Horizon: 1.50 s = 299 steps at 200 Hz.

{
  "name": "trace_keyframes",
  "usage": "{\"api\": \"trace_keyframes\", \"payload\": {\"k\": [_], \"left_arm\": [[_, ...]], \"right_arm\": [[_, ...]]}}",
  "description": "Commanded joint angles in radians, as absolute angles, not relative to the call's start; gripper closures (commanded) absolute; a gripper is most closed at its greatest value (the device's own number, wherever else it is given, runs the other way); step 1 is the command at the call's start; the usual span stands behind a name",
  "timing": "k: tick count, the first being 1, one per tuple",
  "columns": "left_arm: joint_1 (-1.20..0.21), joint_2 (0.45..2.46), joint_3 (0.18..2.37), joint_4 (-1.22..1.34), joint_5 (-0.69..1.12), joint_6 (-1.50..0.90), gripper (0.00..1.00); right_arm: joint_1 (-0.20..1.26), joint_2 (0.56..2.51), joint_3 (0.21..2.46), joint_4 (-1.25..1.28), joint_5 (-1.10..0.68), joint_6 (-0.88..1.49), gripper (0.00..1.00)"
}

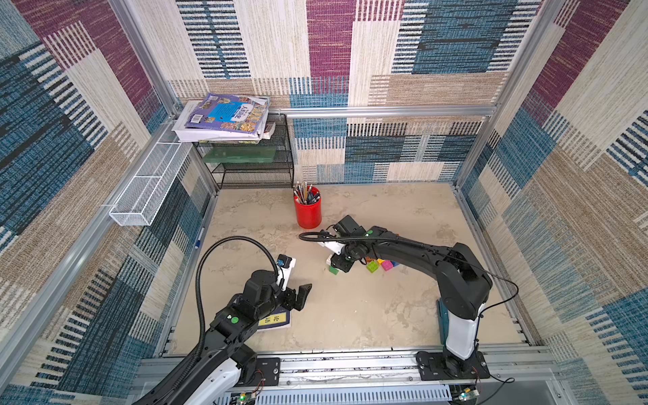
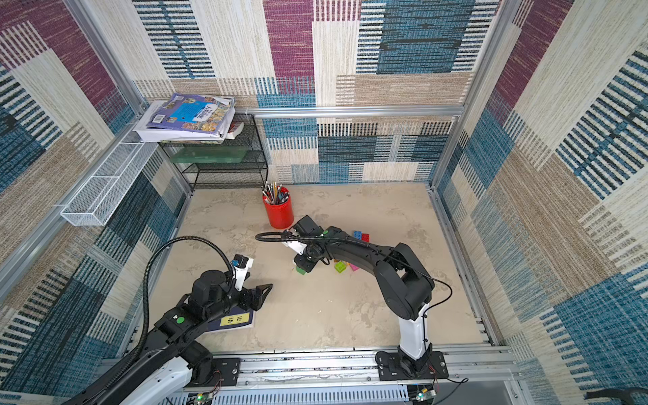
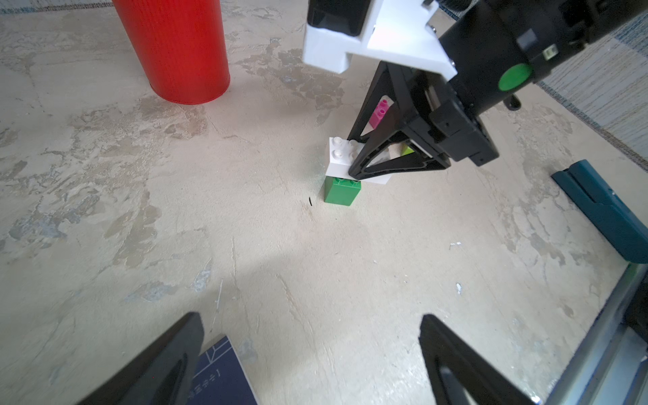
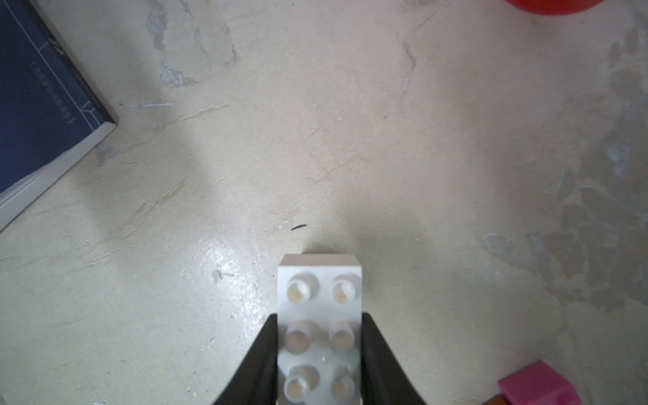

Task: Assemble the letter f with lego
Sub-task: Assemble the lego brick with the lego brick.

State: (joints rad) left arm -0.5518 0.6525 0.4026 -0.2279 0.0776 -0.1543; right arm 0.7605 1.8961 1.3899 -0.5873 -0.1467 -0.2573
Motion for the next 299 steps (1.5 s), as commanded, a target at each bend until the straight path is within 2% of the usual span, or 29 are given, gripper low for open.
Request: {"api": "trace_keyframes", "payload": {"k": [1,299], "left_arm": [[-0.551,0.652,0.400,-0.203,0.068,-0.165,0.01],[-0.551,0.655,0.402,-0.203,0.074,-0.163,0.01]], "right_arm": [[0.762,1.888,1.388,-0.545,-0.151,-0.239,0.73],[0.756,1.924,1.376,-0.533,-0.134,-0.222,0.73]]}}
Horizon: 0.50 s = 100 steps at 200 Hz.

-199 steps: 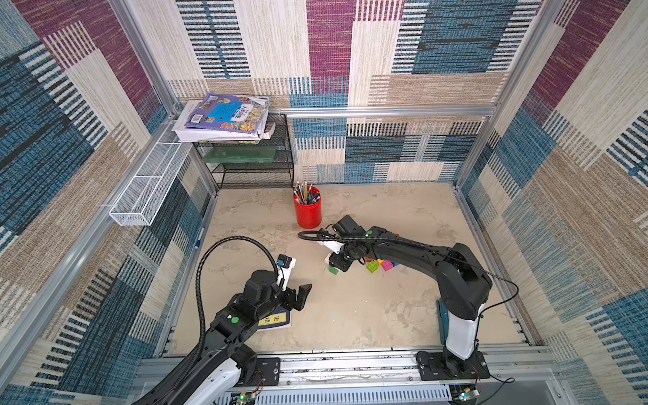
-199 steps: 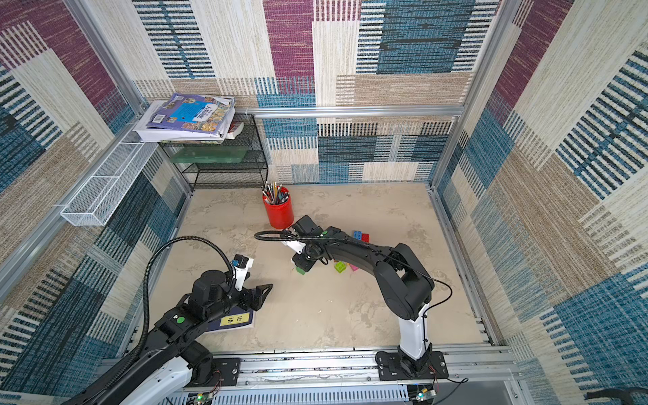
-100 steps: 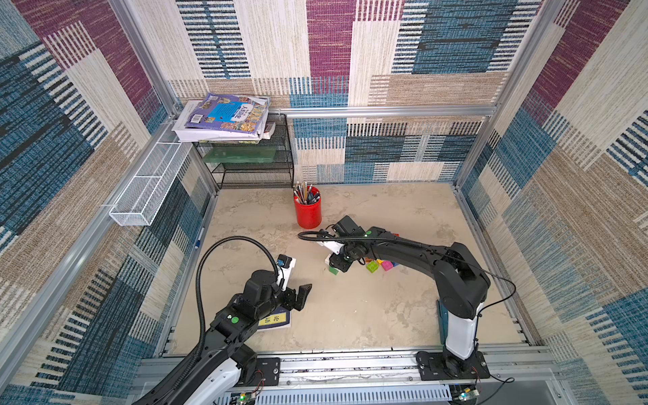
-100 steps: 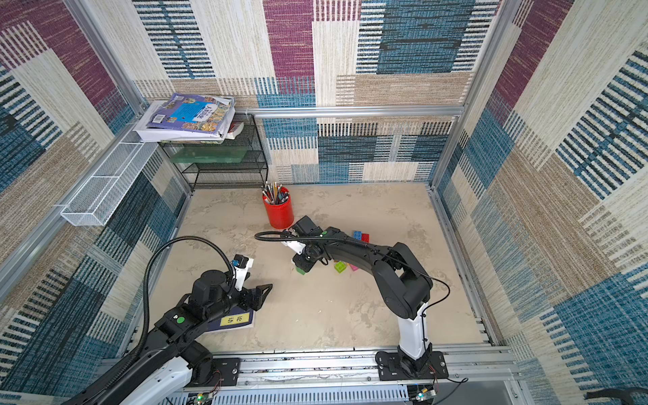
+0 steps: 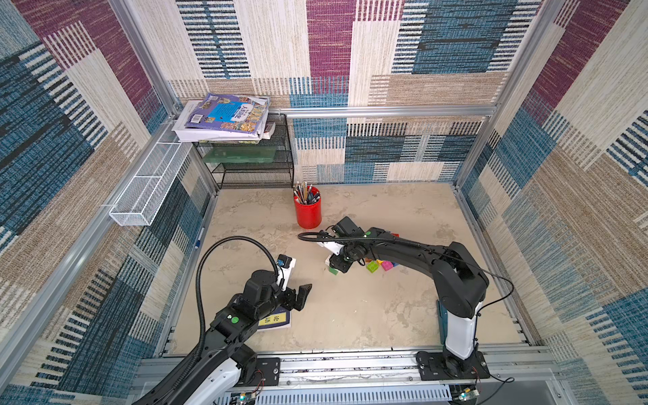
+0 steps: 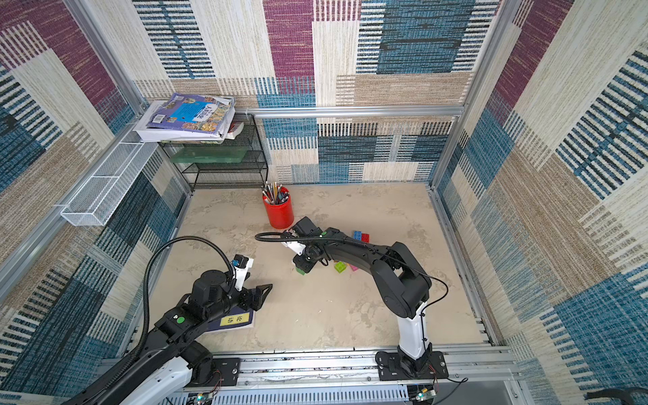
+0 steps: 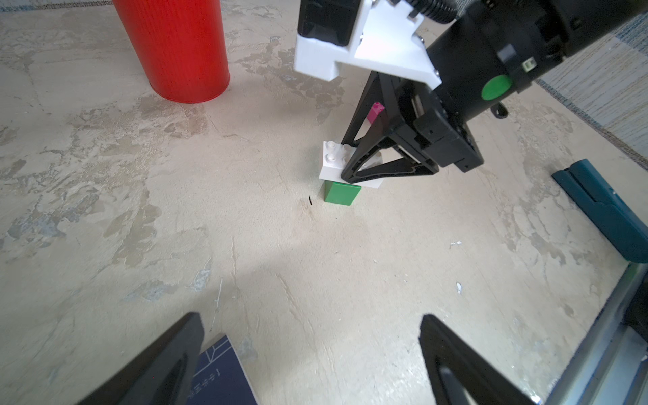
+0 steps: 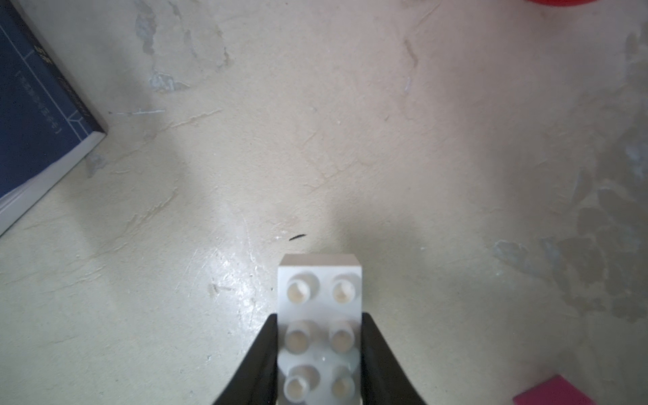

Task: Assemble the letter f with lego
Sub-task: Assemble the lego brick with the lego brick, then move the lego brick at the center of the board.

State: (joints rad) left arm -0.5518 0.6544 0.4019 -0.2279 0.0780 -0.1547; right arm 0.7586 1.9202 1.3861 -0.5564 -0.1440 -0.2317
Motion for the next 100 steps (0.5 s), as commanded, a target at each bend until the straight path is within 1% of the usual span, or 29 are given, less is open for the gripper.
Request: {"api": "trace_keyframes", "payload": {"k": [1,100], "left_arm": [[-0.551,0.655,0.402,-0.203,0.074,-0.163,0.01],[-0.551,0.654,0.400,-0.202,0.074,-0.164,0.01]], "right_arm": [[0.757,1.924,1.375,-0.533,-0.135,-0.222,0.73],[0.754,1.948,1.373,-0.574,-0.104,-0.230,0.74]]}}
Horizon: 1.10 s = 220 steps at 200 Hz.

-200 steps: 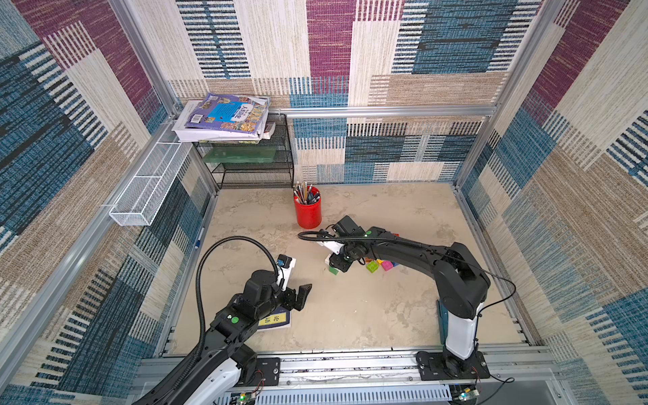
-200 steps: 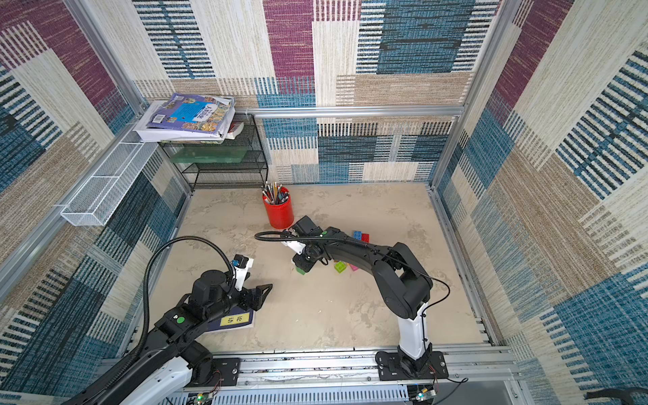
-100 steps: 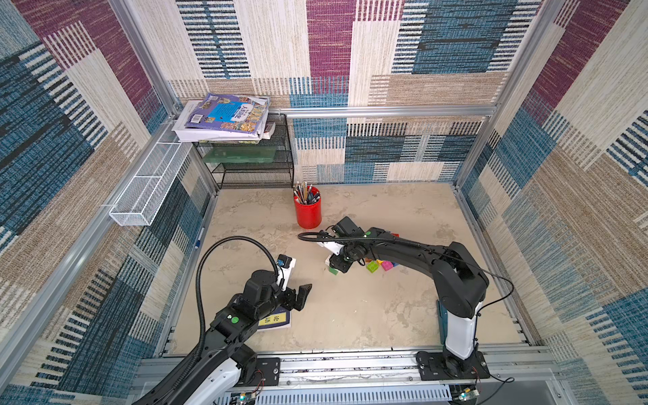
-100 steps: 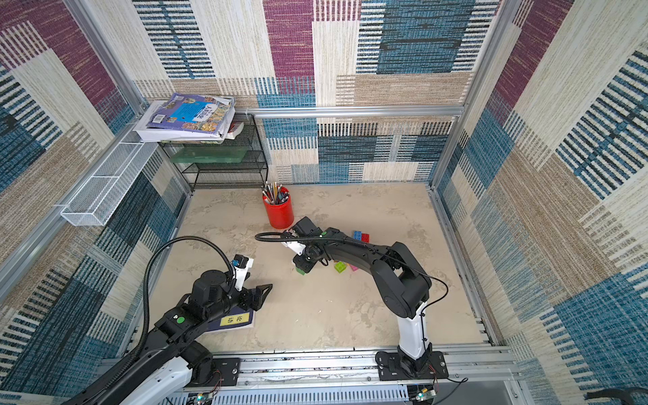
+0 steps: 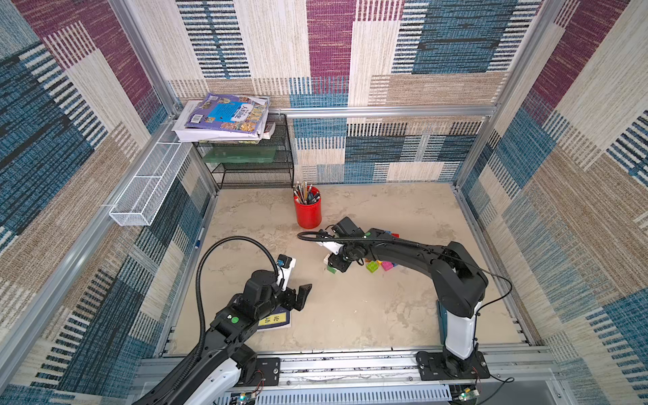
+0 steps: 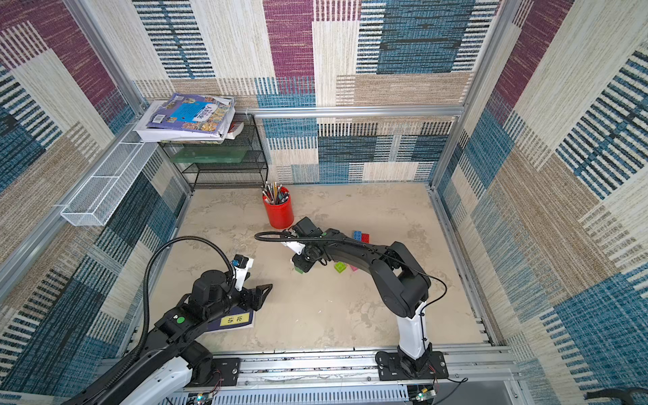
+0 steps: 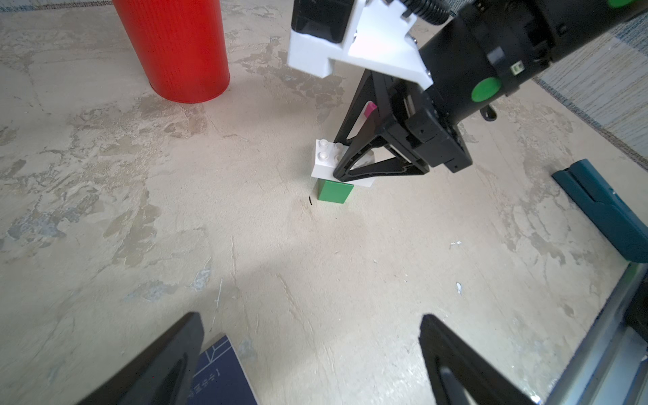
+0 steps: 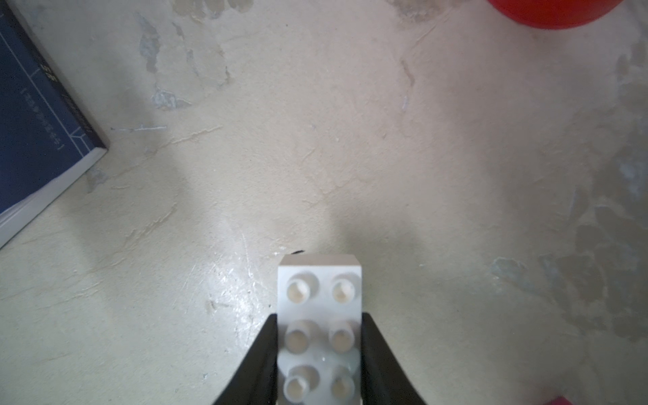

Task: Assemble the letter f with lego
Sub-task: Move the lego brick at the center of the board.

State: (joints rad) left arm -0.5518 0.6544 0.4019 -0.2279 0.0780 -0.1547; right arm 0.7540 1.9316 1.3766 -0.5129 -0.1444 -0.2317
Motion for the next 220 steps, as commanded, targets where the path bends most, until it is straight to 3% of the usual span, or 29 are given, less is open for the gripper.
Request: {"api": "trace_keyframes", "payload": {"k": [1,156,220], "left_arm": [[-0.551,0.654,0.400,-0.201,0.074,-0.163,0.01],[-0.551,0.666,0.402,-0.197,0.077,-0.163,0.01],[-0.551,0.669,0.403,-0.194,0.081,-0.163,0.01]], "right_arm": [[0.754,1.949,1.374,-0.575,-0.103,-0.230,0.74],[0.756,2.119,1.450,-0.781,-0.125,-0.246,0.76],[0.708,2.017,1.442,-0.684,-0.093,-0.186,0.78]]}}
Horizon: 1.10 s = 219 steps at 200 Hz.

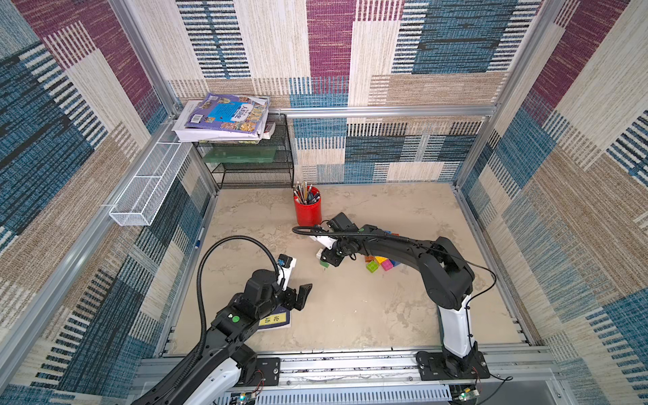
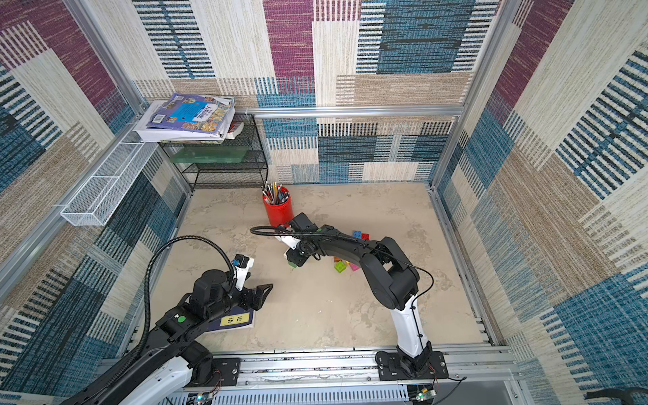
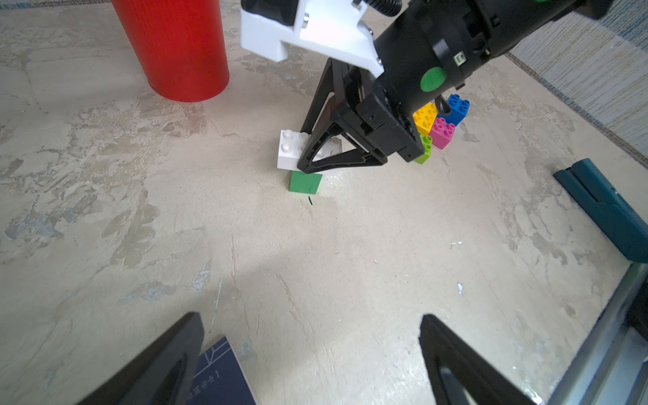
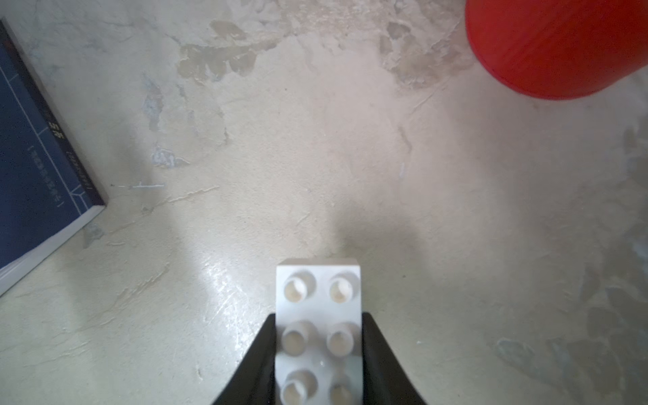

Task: Assemble the letter f with lego
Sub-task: Move the lego brick at the center of the board.

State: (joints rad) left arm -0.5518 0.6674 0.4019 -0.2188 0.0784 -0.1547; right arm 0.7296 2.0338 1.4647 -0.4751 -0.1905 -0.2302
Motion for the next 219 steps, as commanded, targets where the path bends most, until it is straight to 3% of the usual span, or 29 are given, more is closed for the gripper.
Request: {"api": "trace_keyframes", "payload": {"k": [1,119,219], "left_arm": [[-0.551,0.668,0.404,-0.194,0.081,-0.163,0.01],[-0.551,0.776,0.413,-0.039,0.125,-0.141,0.01],[-0.552,0.854,0.439,-0.093,0.107,-0.129,0.01]], "right_arm": [[0.708,2.015,1.442,-0.683,-0.093,-0.184,0.78],[0.631,1.877,1.347,-0.459,-0.069,-0.091,0.78],[0.637,1.895,1.310,-0.387,-0.067,-0.095,0.76]]}}
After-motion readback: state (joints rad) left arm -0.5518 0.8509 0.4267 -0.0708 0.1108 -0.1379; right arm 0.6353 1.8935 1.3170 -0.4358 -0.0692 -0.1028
